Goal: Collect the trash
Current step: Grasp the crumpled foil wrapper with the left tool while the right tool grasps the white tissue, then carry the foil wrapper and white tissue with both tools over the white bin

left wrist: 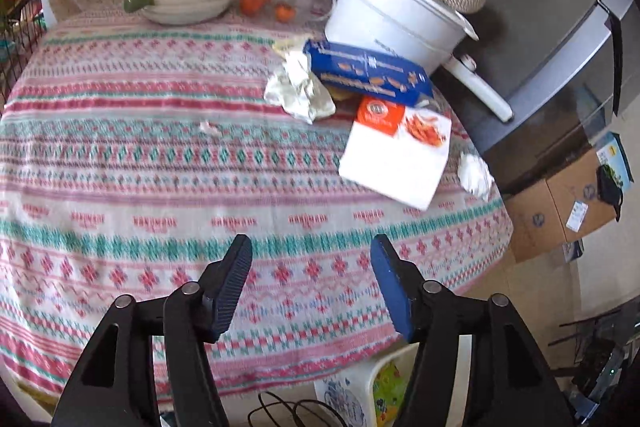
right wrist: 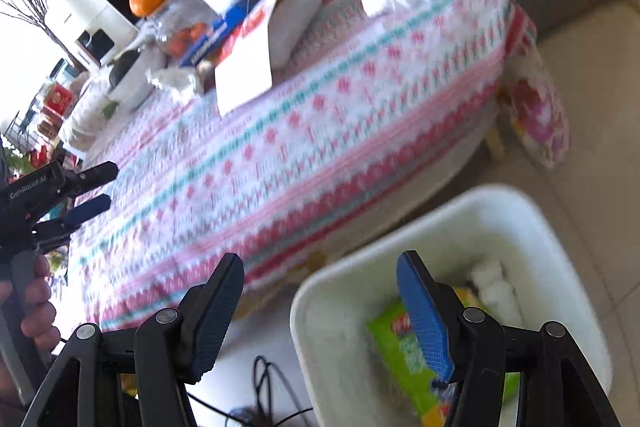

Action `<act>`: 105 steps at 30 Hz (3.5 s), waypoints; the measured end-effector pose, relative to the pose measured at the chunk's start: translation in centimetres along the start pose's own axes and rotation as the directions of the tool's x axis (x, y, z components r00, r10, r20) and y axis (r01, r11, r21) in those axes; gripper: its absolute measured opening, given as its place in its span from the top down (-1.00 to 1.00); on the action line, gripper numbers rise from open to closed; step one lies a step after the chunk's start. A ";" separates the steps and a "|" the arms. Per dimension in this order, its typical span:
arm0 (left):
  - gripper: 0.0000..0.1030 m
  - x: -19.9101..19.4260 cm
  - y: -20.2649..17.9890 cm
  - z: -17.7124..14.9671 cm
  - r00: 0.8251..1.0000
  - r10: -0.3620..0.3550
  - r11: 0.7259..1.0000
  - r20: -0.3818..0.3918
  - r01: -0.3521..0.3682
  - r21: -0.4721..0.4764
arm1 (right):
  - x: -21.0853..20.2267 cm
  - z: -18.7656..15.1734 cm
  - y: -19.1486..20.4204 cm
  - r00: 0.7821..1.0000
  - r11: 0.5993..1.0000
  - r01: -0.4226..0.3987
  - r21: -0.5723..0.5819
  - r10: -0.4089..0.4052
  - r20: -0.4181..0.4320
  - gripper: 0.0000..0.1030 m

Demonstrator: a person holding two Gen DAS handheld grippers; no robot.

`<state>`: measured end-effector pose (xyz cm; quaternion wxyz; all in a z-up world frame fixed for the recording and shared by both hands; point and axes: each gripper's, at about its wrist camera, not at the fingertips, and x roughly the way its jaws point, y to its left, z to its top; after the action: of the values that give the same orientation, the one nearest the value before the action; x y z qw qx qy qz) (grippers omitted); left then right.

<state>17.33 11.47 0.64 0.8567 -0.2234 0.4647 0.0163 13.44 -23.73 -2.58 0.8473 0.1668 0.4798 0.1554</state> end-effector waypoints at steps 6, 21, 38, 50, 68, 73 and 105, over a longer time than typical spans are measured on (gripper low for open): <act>-0.40 3.1 1.2 5.6 0.998 -0.058 0.995 0.007 0.058 -0.079 | 1.2 5.0 0.2 1.000 1.000 -0.003 0.001 0.003 0.025 -0.33; -0.41 11.6 -0.1 11.9 1.000 -0.025 0.998 -0.002 0.025 -0.058 | 8.2 17.6 -3.1 0.990 0.992 0.129 -0.012 -0.128 0.061 -0.33; 0.32 16.5 0.4 12.9 1.000 0.000 0.998 -0.026 -0.002 -0.065 | 14.1 21.2 -5.0 0.975 0.967 0.223 -0.124 -0.219 0.042 -0.46; 0.81 15.3 2.5 12.9 0.997 -0.061 0.989 -0.037 0.056 -0.134 | 17.8 21.6 -6.1 0.969 0.960 0.246 -0.133 -0.248 0.007 -0.45; 0.85 9.1 4.8 11.4 0.996 -0.086 0.988 -0.019 0.083 -0.129 | 15.7 19.1 -2.3 0.983 0.960 0.181 -0.214 -0.185 -0.001 0.41; 0.85 7.1 5.8 10.4 0.995 -0.095 0.987 -0.002 0.094 -0.128 | 14.3 18.0 -1.4 0.988 0.967 0.152 -0.205 -0.154 0.007 0.41; 0.84 -4.2 1.9 -2.5 0.979 -0.200 0.979 0.044 0.197 0.055 | 0.0 5.6 5.7 0.986 0.953 0.087 -0.290 -0.041 0.163 0.41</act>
<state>12.50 12.90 2.12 0.8706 -0.2464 0.4190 -0.0756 17.68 -19.34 2.55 0.9021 0.0340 0.3887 0.1845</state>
